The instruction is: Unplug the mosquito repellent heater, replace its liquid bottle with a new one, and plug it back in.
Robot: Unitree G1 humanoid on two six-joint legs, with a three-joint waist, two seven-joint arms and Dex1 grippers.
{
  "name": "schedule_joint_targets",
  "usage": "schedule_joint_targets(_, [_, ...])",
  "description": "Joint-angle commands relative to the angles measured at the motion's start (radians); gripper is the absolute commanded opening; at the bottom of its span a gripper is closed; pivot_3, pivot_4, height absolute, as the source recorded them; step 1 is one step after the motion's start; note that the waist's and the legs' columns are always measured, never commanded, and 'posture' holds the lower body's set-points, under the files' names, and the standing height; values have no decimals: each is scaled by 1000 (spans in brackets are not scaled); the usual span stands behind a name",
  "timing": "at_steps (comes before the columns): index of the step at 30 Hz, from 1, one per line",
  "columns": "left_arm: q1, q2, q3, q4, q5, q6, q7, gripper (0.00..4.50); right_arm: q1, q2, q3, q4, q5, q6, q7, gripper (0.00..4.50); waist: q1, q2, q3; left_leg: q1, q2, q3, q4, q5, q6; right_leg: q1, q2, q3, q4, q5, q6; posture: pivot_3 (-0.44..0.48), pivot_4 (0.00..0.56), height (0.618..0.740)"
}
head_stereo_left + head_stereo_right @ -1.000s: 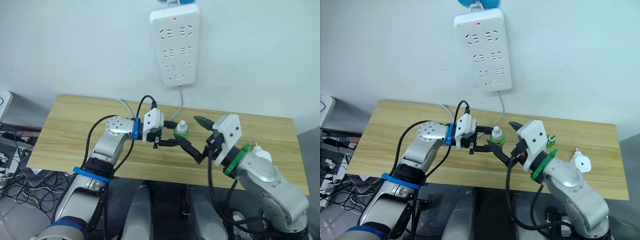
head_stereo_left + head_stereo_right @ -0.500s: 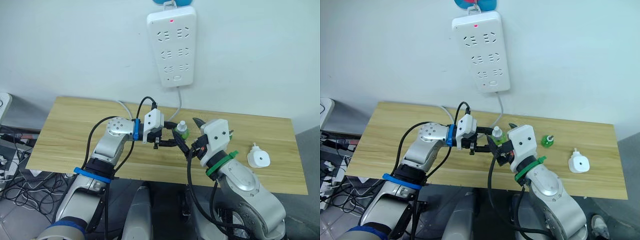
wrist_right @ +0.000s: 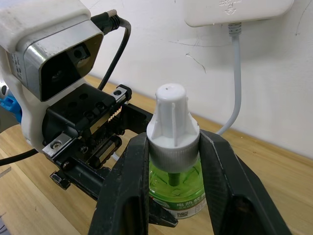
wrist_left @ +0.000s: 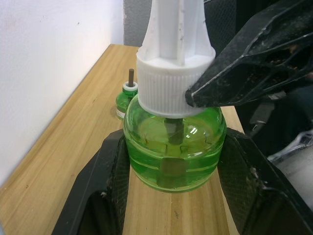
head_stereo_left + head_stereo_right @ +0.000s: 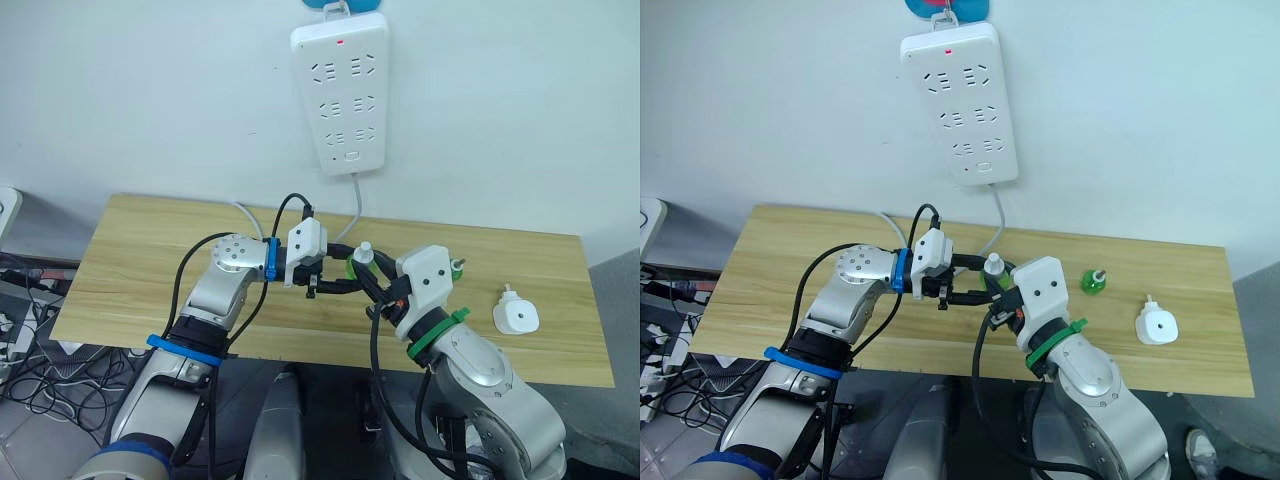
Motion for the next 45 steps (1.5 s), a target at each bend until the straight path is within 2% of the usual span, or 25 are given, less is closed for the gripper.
schedule_joint_targets(1, [23, 18, -17, -65, -33, -11, -92, 2200, -61, -79, -37, -10, 91, -47, 181, 1049, 0, 0, 0, 0, 0, 0, 0, 0, 0, 0, 0, 0, 0, 0, 0, 8, 352, 740])
schedule_joint_targets(6, [34, 56, -44, -69, -37, -69, -224, 2200, -166, -281, -152, 130, 269, -145, 573, 1049, 1, 0, 0, 0, 0, 1, 0, 0, 1, 0, 0, 0, 0, 0, 0, 12, 355, 740])
schedule_joint_targets(11, [32, 68, -52, -68, -47, -108, -306, 2200, -341, -375, -180, 344, 387, -173, 878, 1049, 1, 0, 0, 0, 0, 0, 1, -1, 2, 1, 0, -1, 0, 0, 0, 22, 353, 740])
schedule_joint_targets(15, [36, 74, -49, -100, -60, -95, -317, 2200, -417, -402, -160, 437, 386, -209, 1026, 1049, 2, 0, 0, 0, 0, 0, 1, 0, 2, 1, 0, -2, 0, 1, -1, 52, 344, 740])
schedule_joint_targets(18, [37, 75, -45, -108, -56, -83, -304, 2200, -429, -405, -158, 484, 358, -247, 1068, 1049, 4, 0, 0, 0, 0, -2, 1, 0, 1, 1, 0, -4, 0, 1, -1, 59, 344, 740])
schedule_joint_targets(20, [37, 73, -39, -108, -50, -67, -279, 2200, -426, -423, -179, 493, 365, -243, 1081, 1783, 5, 0, 0, -1, -1, -3, 1, 0, 1, 1, 0, -6, 0, 1, -1, 51, 344, 740])
schedule_joint_targets(21, [38, 72, -37, -109, -48, -61, -269, 2200, -420, -438, -196, 488, 370, -234, 1081, 2010, 6, 0, 0, -1, 0, -3, 1, 0, 1, 1, 0, -7, 0, 1, -1, 49, 343, 740])
schedule_joint_targets(25, [42, 63, -34, -100, -27, -81, -238, 2200, -344, -501, -289, 410, 408, -170, 1018, 3488, 14, 0, 0, -2, -1, -5, 2, 0, 1, 1, -1, -10, 0, 1, -1, 45, 344, 740])
schedule_joint_targets(28, [40, 53, -25, -98, -27, -55, -198, 2200, -219, -503, -381, 235, 476, -77, 867, 4491, 25, 0, 0, -2, 0, -8, 2, 0, 1, 2, -1, -14, 1, 1, -1, 36, 340, 740])
schedule_joint_targets(32, [33, 22, -6, -91, -28, -17, -113, 2200, -68, -391, -379, -7, 437, -14, 554, 4491, 26, 0, 0, -4, 0, -9, 2, 0, 1, 2, -1, -17, 2, 1, -1, 28, 337, 740])
schedule_joint_targets(37, [40, 1, 2, -117, -36, 40, -45, 2200, -2, -224, -228, -124, 269, 9, 234, 4491, 18, 0, -3, -4, 0, -9, 2, 3, -1, 1, -1, -17, 1, 1, -1, 21, 325, 740])
schedule_joint_targets(41, [39, -5, -1, -135, -45, 76, -28, 2200, -4, -140, -105, -110, 166, 14, 100, 4491, 16, 2, -10, -4, 1, -10, 1, 4, -3, 1, -1, -17, 1, 1, -1, 15, 323, 740])
schedule_joint_targets(45, [13, -24, 5, -129, -49, 110, -5, 2200, 10, -112, -48, -85, 111, -7, 62, 4491, 13, 1, -10, -4, 0, -11, 1, 4, -3, 1, -1, -17, 1, 1, -1, 15, 320, 740])
